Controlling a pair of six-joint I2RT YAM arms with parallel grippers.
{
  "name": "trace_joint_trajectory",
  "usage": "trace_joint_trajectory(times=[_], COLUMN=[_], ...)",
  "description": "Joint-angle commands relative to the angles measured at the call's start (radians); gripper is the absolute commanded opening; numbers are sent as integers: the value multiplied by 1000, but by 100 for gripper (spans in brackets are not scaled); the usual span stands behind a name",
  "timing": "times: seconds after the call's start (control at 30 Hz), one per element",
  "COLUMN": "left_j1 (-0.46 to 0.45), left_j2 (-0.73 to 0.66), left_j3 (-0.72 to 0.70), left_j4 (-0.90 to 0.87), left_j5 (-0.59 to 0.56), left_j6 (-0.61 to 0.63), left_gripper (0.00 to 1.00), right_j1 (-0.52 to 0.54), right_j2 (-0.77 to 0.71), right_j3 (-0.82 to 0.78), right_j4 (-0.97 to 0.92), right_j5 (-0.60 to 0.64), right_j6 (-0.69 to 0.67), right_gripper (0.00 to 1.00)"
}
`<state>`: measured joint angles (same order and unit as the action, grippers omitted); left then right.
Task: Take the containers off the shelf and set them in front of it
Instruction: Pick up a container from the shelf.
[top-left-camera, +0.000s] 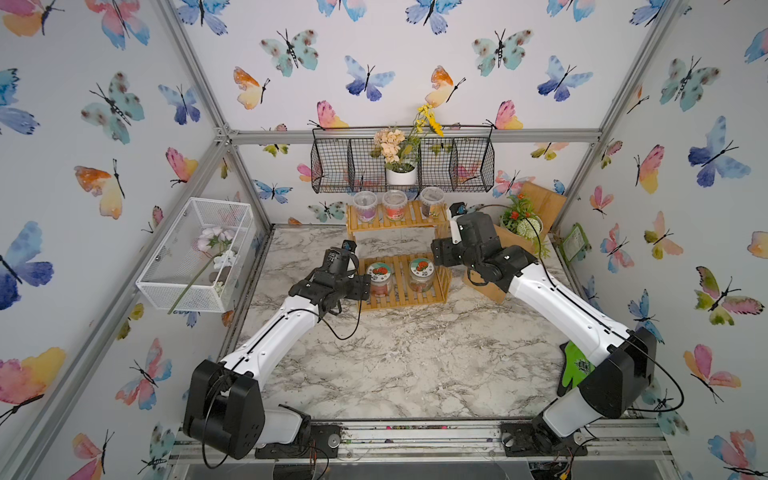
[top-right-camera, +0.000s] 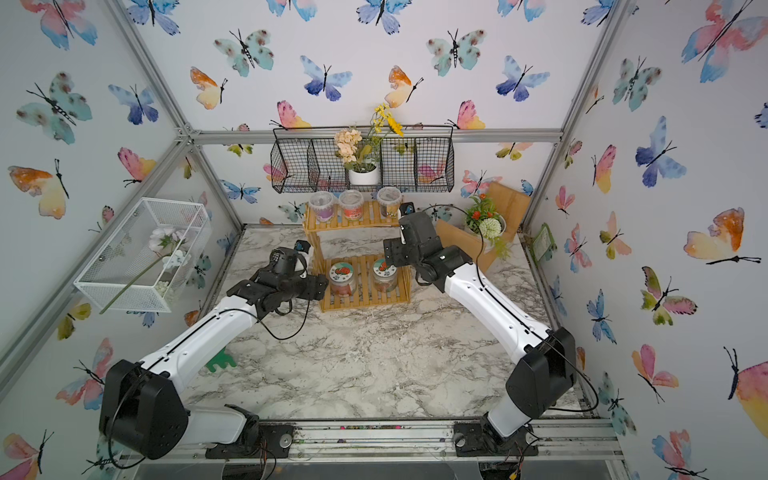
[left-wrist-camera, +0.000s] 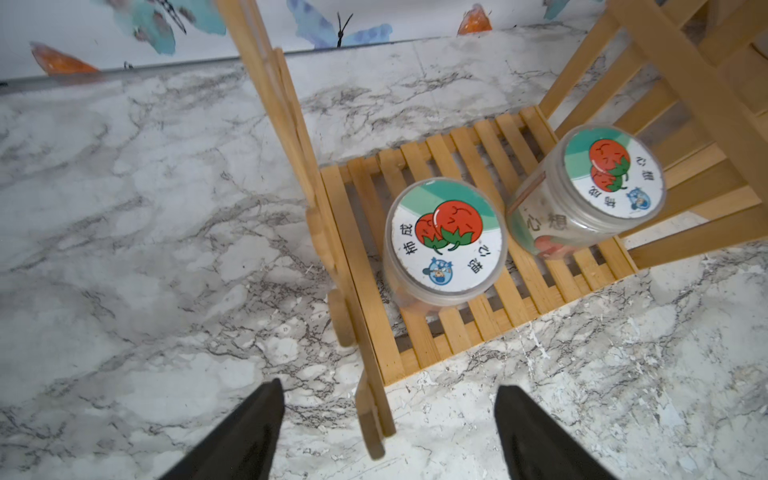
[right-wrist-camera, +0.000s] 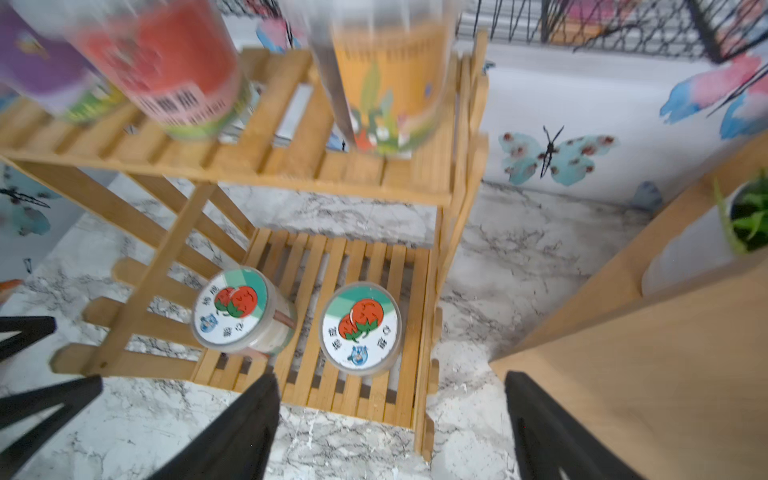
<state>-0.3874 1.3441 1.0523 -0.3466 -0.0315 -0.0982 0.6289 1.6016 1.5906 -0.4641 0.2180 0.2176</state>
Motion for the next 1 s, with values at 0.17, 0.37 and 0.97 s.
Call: trace_joint_trajectory(times=[0.17,0.37,0.97], left_j1=[-4,-4,-4], left_j2=[-77,-95,-87], left_j3=[20,2,-22], left_j4=[35,49,89], left_j5=[57,90,125], left_j6=[-5,-1,0], left_gripper=[99,99,99], right_j1=[-85,-116,-120], right_j2=[95,157,279], right_j3=[180,252,369], right_j4=[21,56,102], right_j5=[-139,-241,-256], right_j6=[-122,-176,-218], right_gripper=[97,98,98])
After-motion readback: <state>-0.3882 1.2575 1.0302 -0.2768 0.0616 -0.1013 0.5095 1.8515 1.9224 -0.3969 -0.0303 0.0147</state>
